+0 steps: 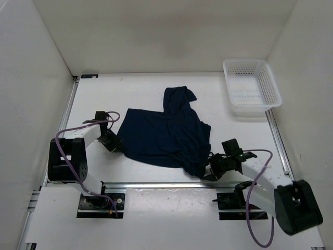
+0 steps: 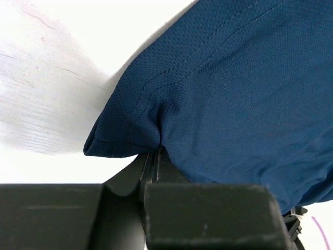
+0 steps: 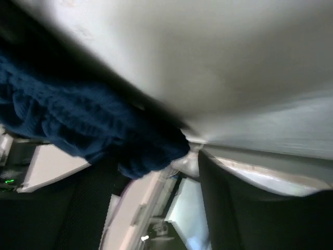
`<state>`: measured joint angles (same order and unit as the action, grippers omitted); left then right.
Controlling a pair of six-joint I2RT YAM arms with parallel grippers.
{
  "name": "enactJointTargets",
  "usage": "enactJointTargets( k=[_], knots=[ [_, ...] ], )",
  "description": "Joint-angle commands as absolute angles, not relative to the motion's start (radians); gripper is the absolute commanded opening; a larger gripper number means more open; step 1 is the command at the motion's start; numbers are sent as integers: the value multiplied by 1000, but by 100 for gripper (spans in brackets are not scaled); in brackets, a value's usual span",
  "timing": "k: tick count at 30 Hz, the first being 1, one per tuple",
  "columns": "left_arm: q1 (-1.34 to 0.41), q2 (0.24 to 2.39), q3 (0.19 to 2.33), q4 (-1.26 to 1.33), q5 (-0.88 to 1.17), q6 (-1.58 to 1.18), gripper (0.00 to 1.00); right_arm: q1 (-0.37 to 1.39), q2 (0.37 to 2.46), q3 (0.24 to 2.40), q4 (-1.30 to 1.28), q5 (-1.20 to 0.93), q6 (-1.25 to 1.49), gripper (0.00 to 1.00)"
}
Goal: Fold and stack the shorts
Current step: Flatten the shorts out
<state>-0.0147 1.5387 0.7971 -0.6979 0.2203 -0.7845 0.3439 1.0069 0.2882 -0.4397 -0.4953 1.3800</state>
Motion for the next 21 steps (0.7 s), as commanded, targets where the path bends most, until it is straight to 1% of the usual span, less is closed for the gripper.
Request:
enactJointTargets(
  k=[1,2,3,4,6,7,9,11,12,13,15,16,17,19,20,21],
  knots=[
    [-12,1497,824,-678,235,-781,10,429,1121,402,-338,-413,1361,45],
    [-12,1488,833,-678,235,-781,10,460,1176,428,-337,-393,1348,33],
    [-12,1488,844,-678,245,-781,10,460,1202,457,-356,-352,1335,8],
    [-12,1488,844,-678,245,-781,10,460,1224,525,-379,-327,1318,0],
    [-12,1479,879,-678,268,-781,10,450,1268,604,-426,-270,1251,0],
    [-12,1479,894,-687,278,-781,10,413,1278,647,-470,-246,1224,0],
    [-12,1470,940,-696,288,-781,10,358,1287,794,-514,-167,1160,0],
    [-2,1491,1076,-751,302,-747,10,261,1316,918,-558,-117,1040,0],
    [8,1505,1141,-776,302,-735,10,232,1328,1069,-574,-62,955,0],
    [8,1538,1292,-837,313,-709,10,185,1362,1151,-574,-51,904,0],
    [8,1572,1463,-897,313,-681,10,157,1409,1329,-593,-38,795,0],
    [8,1600,1621,-923,313,-669,10,156,1452,1514,-619,-22,697,0],
    [8,1611,1694,-963,313,-649,10,156,1469,1590,-661,-8,648,0],
    [8,1620,1805,-991,313,-638,10,175,1460,1669,-661,32,542,0],
    [8,1620,1853,-991,313,-628,10,184,1447,1657,-647,52,514,0],
    [8,1606,1853,-1000,313,-618,10,193,1427,1626,-628,61,484,0]
  ],
)
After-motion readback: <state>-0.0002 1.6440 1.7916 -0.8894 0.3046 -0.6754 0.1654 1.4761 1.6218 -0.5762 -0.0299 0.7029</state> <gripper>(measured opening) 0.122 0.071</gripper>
